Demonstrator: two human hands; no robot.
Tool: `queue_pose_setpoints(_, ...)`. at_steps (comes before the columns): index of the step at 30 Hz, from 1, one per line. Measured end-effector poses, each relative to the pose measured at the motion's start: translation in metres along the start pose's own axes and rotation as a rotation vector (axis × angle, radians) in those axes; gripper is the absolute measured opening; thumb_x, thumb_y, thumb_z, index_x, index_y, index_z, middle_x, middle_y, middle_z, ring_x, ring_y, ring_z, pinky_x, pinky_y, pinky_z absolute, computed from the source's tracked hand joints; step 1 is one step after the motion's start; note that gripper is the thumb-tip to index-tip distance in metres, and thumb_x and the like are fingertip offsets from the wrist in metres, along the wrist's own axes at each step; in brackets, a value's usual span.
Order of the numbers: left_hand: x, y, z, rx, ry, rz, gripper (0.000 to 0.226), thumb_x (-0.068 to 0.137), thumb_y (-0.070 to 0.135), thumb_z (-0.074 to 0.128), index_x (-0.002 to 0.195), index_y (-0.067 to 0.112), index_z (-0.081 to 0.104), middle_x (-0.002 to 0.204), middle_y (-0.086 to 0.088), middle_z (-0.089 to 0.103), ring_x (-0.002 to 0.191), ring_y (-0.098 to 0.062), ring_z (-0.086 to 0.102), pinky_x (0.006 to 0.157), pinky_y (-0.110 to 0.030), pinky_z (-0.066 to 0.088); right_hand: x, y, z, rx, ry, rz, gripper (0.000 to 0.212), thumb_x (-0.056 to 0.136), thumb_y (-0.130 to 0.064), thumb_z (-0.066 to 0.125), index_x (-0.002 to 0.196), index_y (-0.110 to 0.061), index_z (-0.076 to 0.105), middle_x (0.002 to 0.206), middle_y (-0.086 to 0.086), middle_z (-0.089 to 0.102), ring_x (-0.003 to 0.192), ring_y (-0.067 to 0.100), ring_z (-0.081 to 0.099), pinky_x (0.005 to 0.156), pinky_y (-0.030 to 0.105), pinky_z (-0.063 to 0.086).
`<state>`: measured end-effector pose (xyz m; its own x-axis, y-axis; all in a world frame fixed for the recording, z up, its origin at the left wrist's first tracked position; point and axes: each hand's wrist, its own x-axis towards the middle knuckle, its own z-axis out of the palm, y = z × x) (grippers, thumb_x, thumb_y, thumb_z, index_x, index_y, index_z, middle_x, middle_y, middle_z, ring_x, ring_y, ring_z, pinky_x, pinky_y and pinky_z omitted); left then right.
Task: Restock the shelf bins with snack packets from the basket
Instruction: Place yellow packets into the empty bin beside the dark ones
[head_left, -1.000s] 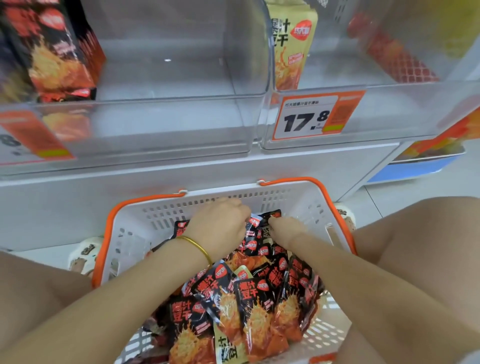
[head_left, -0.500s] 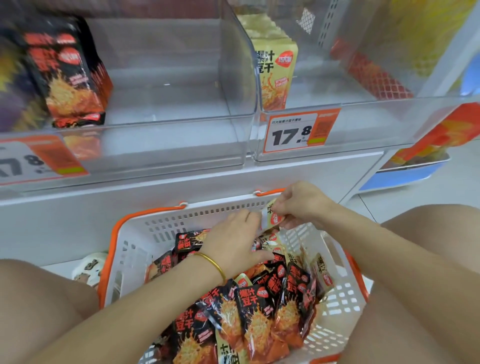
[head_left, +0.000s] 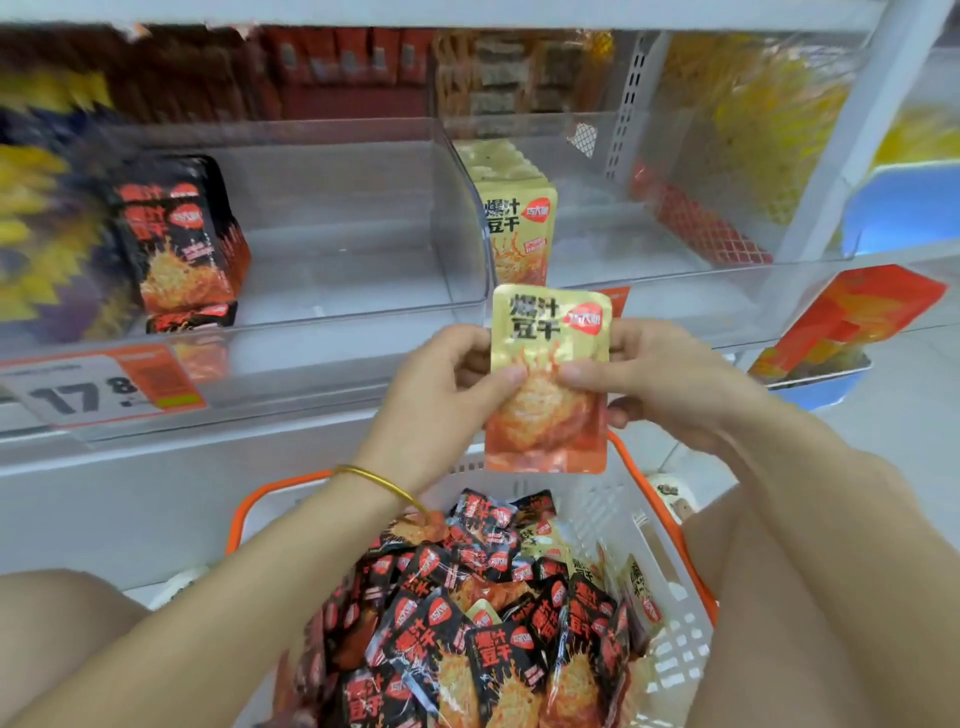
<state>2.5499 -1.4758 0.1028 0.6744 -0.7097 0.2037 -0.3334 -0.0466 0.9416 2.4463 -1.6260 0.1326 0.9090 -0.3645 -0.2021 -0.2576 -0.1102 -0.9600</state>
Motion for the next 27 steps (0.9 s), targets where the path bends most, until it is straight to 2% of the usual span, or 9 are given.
queue_pose_setpoints(2,0.013,0.009,-0.009,0.187,0.154,0.159,0.016,0.087,0.017,0.064,0.096,0.026,0.057,0.097,0.006,0.058,0.081,-0.005,0.057,0.071,-0.017,0.045,0.011,-0.027,-0.016,0.072,0.137,-0.072,0.016,0.065,-0.019,0.071,0.079,-0.015,0.065,0.065,-0.005,0.068,0.055,0.010,0.057,0.049,0.020,0.044)
queue_pose_setpoints(5,0.031,0.016,-0.021,0.501,0.233,0.351,0.029,0.084,0.022,0.060,0.112,0.017,0.057,0.111,0.004,0.047,0.100,-0.015,0.051,0.085,-0.030,0.046,0.039,-0.063,-0.039,0.096,0.343,-0.193,0.006,0.080,-0.013,0.070,0.079,-0.015,0.064,0.061,-0.006,0.069,0.053,0.007,0.062,0.048,0.019,0.047)
queue_pose_setpoints(6,0.036,0.016,-0.024,0.576,0.224,0.385,0.036,0.082,0.023,0.058,0.117,0.015,0.056,0.117,0.001,0.046,0.108,-0.020,0.048,0.092,-0.033,0.044,0.050,-0.071,-0.045,0.066,0.376,-0.212,0.005,0.082,-0.012,0.070,0.081,-0.015,0.065,0.064,-0.006,0.070,0.055,0.007,0.064,0.048,0.020,0.049)
queue_pose_setpoints(7,0.040,0.016,-0.027,0.646,0.213,0.407,0.041,0.081,0.025,0.056,0.120,0.014,0.055,0.124,-0.003,0.046,0.115,-0.024,0.045,0.099,-0.033,0.039,0.062,-0.076,-0.048,0.019,0.388,-0.204,0.006,0.082,-0.012,0.071,0.083,-0.015,0.065,0.069,-0.004,0.071,0.059,0.008,0.065,0.048,0.021,0.051)
queue_pose_setpoints(9,0.044,0.012,-0.030,0.763,0.196,0.432,0.047,0.083,0.033,0.053,0.126,0.013,0.052,0.133,-0.009,0.044,0.123,-0.028,0.042,0.104,-0.027,0.027,0.085,-0.079,-0.048,-0.107,0.351,-0.104,0.011,0.080,-0.010,0.073,0.087,-0.013,0.065,0.080,0.000,0.070,0.068,0.013,0.067,0.051,0.023,0.056)
queue_pose_setpoints(13,0.042,-0.002,-0.028,0.899,0.191,0.420,0.055,0.083,0.040,0.045,0.131,0.015,0.048,0.136,-0.008,0.044,0.121,-0.028,0.044,0.097,-0.038,0.036,0.123,-0.061,-0.034,-0.240,0.256,0.115,0.030,0.074,-0.004,0.077,0.100,-0.001,0.063,0.091,0.012,0.068,0.078,0.025,0.068,0.057,0.033,0.060)
queue_pose_setpoints(17,0.039,-0.009,-0.025,0.993,0.210,0.478,0.050,0.083,0.032,0.050,0.130,0.015,0.048,0.134,-0.009,0.048,0.112,-0.029,0.049,0.086,-0.039,0.040,0.149,-0.051,-0.030,-0.280,0.310,0.118,0.044,0.070,0.000,0.079,0.109,0.004,0.061,0.106,0.017,0.066,0.090,0.031,0.067,0.071,0.041,0.059)
queue_pose_setpoints(22,0.040,-0.013,-0.022,0.998,0.229,0.503,0.051,0.081,0.023,0.063,0.129,0.014,0.050,0.133,-0.009,0.051,0.111,-0.030,0.052,0.086,-0.037,0.036,0.162,-0.045,-0.025,-0.450,0.343,0.110,0.047,0.069,-0.011,0.083,0.109,0.000,0.062,0.104,0.014,0.067,0.091,0.030,0.069,0.079,0.042,0.058)
queue_pose_setpoints(27,0.041,-0.011,-0.023,1.033,0.238,0.497,0.049,0.081,0.030,0.049,0.128,0.017,0.049,0.132,-0.006,0.052,0.107,-0.028,0.054,0.083,-0.034,0.032,0.162,-0.046,-0.025,-0.473,0.332,0.102,0.045,0.069,-0.011,0.082,0.109,-0.001,0.063,0.105,0.014,0.068,0.091,0.029,0.068,0.078,0.040,0.058)
